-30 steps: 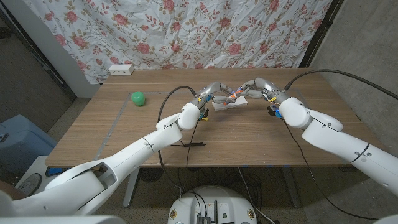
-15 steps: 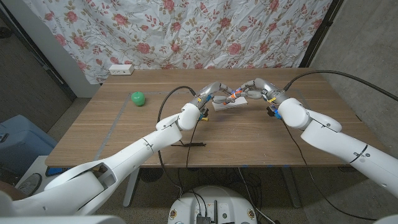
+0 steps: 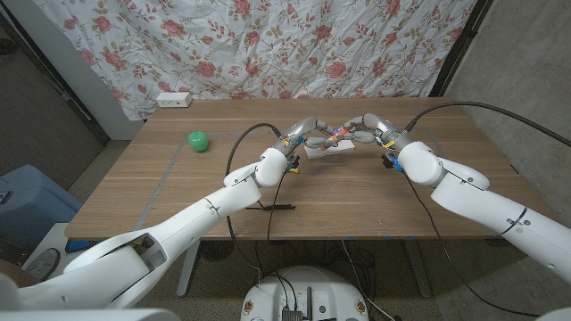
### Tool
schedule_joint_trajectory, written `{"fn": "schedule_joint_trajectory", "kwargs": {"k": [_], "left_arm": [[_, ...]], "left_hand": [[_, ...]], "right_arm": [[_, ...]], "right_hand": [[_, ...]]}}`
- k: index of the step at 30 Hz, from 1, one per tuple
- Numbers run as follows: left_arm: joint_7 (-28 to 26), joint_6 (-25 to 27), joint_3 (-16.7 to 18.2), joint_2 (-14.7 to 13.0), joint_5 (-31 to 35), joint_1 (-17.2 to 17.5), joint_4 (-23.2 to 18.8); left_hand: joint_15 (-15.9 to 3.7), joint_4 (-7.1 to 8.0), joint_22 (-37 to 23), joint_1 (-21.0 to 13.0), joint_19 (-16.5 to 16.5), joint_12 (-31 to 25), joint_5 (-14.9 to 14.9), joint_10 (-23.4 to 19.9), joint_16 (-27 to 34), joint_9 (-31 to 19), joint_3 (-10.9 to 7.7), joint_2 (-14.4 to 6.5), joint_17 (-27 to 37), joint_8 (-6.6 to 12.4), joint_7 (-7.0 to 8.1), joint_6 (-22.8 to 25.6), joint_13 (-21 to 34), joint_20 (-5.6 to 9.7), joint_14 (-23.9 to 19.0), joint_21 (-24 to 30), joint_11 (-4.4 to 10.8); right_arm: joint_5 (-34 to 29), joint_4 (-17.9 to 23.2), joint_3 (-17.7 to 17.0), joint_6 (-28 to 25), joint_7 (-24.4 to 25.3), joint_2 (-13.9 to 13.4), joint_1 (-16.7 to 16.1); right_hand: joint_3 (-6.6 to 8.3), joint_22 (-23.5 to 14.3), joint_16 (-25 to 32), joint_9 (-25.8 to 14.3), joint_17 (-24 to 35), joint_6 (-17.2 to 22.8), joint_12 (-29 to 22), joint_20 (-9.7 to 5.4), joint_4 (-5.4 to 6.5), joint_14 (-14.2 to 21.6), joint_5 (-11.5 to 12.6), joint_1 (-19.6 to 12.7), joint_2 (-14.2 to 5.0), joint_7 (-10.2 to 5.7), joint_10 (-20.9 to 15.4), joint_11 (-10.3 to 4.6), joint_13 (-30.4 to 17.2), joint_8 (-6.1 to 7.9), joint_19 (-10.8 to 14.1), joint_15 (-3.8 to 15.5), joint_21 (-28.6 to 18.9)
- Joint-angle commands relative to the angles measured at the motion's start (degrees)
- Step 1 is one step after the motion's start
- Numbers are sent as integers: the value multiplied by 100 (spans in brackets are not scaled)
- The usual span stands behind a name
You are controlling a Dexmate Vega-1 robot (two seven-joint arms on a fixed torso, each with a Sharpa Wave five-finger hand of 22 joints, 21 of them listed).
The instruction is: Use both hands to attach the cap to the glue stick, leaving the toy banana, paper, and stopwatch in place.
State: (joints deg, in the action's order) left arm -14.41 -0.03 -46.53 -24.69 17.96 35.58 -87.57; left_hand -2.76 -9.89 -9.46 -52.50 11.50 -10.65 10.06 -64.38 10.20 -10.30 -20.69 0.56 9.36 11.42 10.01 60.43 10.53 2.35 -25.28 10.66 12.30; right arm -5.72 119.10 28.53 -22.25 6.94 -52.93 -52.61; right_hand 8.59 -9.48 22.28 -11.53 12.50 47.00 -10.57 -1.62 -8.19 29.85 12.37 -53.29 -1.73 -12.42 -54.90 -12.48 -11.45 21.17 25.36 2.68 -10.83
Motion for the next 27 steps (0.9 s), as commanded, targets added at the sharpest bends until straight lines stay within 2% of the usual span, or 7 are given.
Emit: {"fn": "schedule_joint_trajectory", "kwargs": {"k": [1,10,13,27], "left_arm": [[22,-1,8,-9,-15,18,4],[23,5,6,-5,-13,12,18],[34,15,6,-10,-16,14,11],[8,66,19,-13,-4,13,30]], "left_hand": [[-819,26,-15,54,50,-18,52,-15,2,-47,-10,-361,12,34,-47,372,22,-2,-26,7,45],[-821,26,-15,56,50,-16,51,-11,2,-47,-7,-361,12,37,-39,380,22,1,-26,6,44],[-821,26,-15,57,51,-16,51,-12,1,-47,-6,-359,12,36,-32,377,22,2,-25,6,44],[-820,26,-15,59,53,-16,51,-11,2,-47,-3,-359,12,29,-39,359,22,4,-27,7,43]], "right_arm": [[-32,25,-15,-5,-2,-29,-5],[-13,34,-59,18,-12,-64,-28],[-2,32,-67,28,-35,-81,-28],[126,-39,-134,225,-230,-194,-4]], "right_hand": [[-55,-9,-50,-5,2,-99,-3,46,15,-76,69,51,118,-12,67,-11,-23,-62,-32,813,20],[-211,-11,-185,47,5,-357,5,141,68,-287,232,248,297,-1,453,-8,-28,-280,-138,779,27],[-251,-11,-237,59,5,-483,11,180,80,-370,296,301,341,47,582,-7,-28,-368,-186,760,31],[-467,-14,-448,68,41,-941,35,353,179,-805,533,654,532,105,1163,17,-34,-683,-425,442,39]]}}
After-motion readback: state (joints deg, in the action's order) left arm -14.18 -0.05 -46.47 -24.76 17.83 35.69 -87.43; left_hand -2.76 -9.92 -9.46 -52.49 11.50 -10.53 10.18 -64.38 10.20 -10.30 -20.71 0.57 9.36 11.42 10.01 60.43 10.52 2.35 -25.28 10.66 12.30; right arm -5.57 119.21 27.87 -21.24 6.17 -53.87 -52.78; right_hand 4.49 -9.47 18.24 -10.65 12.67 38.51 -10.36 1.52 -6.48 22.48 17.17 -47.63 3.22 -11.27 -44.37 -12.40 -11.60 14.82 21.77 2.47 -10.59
